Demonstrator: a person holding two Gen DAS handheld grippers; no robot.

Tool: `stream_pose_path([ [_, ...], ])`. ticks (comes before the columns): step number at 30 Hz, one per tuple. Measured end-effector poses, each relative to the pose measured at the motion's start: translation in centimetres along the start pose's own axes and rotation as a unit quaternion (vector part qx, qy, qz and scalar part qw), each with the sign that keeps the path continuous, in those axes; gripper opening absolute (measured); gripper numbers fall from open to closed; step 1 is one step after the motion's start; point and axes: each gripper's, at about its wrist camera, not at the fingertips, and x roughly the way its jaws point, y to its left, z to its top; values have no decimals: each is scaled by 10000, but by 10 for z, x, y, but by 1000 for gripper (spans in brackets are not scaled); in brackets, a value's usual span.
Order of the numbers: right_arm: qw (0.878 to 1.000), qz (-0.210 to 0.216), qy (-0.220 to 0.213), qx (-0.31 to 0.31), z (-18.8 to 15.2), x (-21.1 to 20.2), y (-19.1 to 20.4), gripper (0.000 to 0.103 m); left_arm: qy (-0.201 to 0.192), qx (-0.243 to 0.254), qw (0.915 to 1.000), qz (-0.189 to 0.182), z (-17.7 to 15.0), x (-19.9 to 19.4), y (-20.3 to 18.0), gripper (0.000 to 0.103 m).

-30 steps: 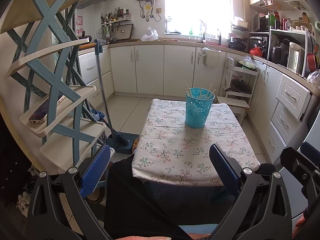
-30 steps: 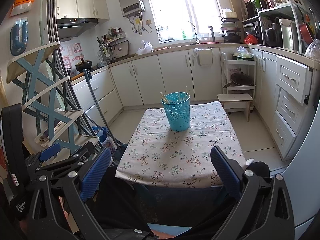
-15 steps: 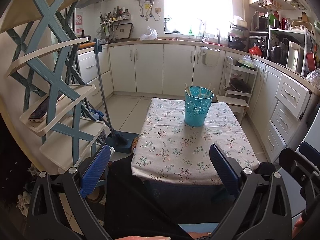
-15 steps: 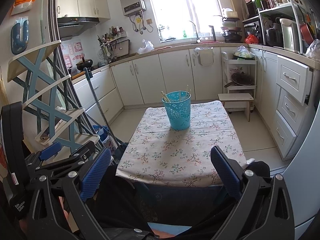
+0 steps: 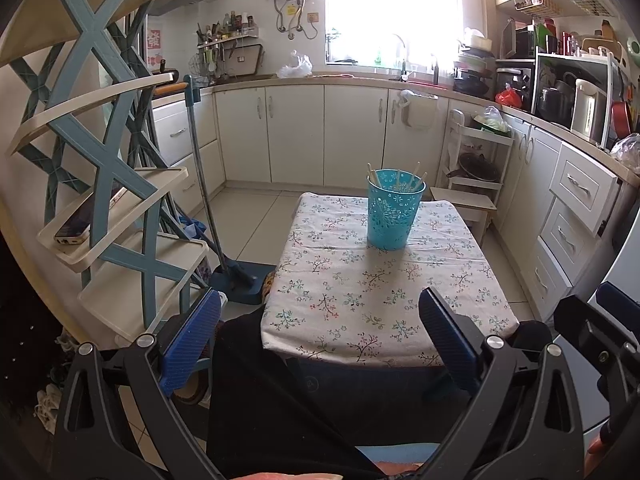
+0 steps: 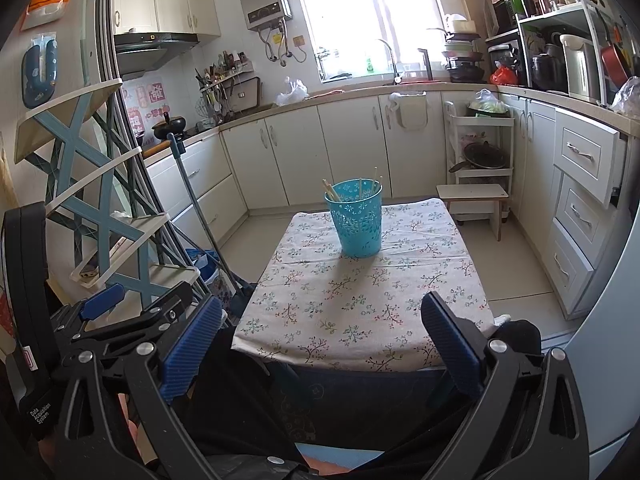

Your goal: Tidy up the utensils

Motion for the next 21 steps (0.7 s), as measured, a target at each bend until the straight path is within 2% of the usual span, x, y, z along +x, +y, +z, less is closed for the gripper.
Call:
stream_pose_path([
  [21,10000,5,17,4,-2,1,1,96,16,9,10000,-5,-2,1,-1,95],
])
